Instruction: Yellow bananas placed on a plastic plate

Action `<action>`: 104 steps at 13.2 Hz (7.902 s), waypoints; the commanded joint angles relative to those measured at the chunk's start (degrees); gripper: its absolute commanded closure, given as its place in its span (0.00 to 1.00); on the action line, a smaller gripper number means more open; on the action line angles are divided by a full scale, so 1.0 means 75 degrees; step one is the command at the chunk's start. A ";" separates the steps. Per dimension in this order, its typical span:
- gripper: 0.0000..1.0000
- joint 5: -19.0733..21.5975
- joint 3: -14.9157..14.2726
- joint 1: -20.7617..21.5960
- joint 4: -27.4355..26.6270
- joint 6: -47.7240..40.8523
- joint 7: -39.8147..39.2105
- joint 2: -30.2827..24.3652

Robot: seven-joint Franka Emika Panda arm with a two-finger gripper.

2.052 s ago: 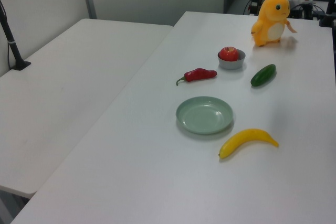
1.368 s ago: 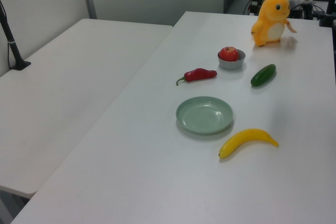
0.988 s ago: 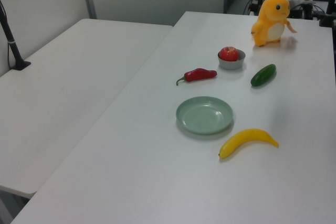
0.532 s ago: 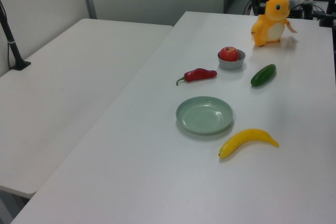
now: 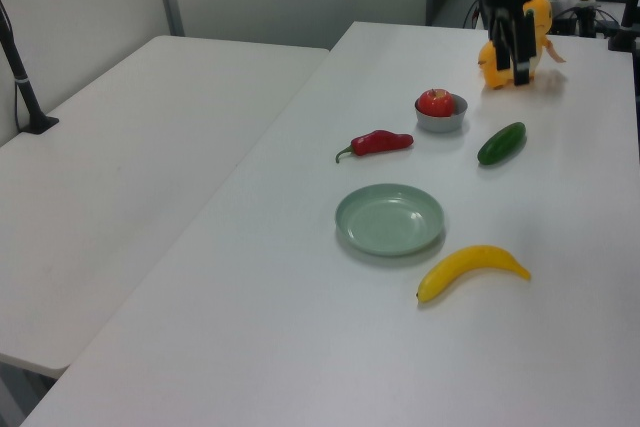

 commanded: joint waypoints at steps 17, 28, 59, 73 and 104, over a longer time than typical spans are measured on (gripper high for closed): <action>0.00 -0.0021 0.0347 0.1841 -0.2429 0.4664 0.1967 0.1333; 0.52 -0.0853 0.0371 0.1900 -0.2793 0.5746 0.2049 0.1956; 1.00 -0.0689 -0.0414 0.1208 0.0477 0.4538 0.3691 0.3514; 0.00 -0.0654 -0.0426 0.1092 0.0442 0.4610 0.3982 0.2815; 0.00 -0.0583 -0.0509 -0.0620 0.0770 0.1199 0.2483 -0.0036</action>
